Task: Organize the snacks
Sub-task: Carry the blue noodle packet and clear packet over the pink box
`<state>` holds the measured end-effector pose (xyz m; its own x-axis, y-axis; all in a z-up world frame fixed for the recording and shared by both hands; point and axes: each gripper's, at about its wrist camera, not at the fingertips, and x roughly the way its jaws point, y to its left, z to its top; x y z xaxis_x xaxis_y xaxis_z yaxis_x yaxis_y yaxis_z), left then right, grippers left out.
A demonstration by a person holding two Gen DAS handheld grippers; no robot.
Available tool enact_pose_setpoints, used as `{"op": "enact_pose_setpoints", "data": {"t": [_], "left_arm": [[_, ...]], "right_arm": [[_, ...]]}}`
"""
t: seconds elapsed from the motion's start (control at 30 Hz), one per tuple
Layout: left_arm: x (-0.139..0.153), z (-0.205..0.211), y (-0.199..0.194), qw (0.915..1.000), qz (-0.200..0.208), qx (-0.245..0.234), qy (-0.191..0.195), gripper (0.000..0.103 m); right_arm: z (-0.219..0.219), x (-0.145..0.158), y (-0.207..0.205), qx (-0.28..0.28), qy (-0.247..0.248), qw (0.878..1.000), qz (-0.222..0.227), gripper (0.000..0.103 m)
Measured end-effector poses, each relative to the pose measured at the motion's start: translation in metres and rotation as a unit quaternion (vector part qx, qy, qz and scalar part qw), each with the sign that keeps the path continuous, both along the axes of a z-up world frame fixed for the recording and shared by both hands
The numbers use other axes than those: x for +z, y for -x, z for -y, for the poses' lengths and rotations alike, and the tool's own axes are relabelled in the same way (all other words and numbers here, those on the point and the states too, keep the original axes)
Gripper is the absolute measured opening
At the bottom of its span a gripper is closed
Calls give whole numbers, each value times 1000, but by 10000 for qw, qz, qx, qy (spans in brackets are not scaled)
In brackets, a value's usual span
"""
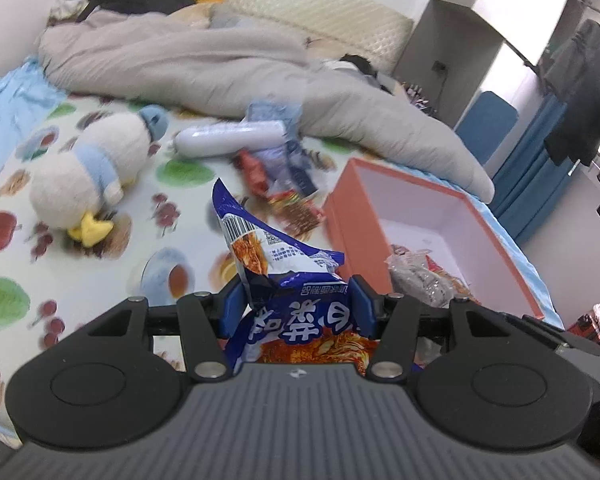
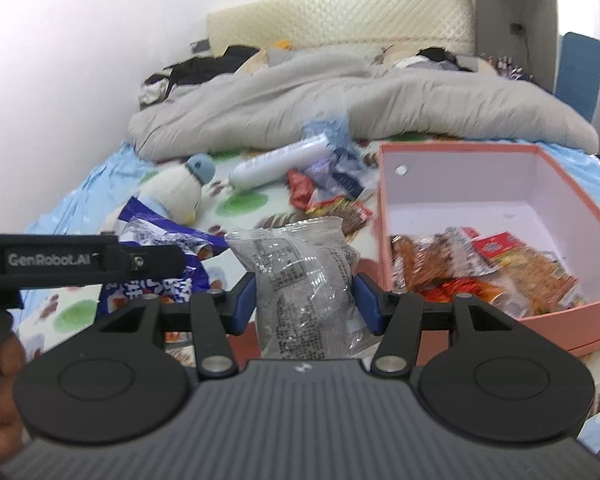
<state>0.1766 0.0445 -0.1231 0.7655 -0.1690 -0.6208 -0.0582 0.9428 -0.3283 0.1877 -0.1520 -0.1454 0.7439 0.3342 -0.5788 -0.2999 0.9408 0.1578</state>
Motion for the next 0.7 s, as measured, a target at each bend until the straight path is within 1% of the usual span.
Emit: {"op": "enact_pose_setpoints", "data": {"t": [0.13, 0.3, 0.5, 0.7], "left_arm": [[9, 16, -2, 9998, 119, -157, -2, 60], [16, 44, -8, 9990, 146, -432, -39, 60], [9, 80, -22, 9962, 10, -870, 60, 60], [9, 111, -48, 9932, 77, -1157, 76, 60]], "right_arm": [[22, 11, 4, -135, -73, 9998, 92, 56], [44, 13, 7, -326, -119, 9993, 154, 56], [74, 12, 8, -540, -101, 9983, 196, 56], [107, 11, 2, -918, -54, 9954, 258, 56]]}}
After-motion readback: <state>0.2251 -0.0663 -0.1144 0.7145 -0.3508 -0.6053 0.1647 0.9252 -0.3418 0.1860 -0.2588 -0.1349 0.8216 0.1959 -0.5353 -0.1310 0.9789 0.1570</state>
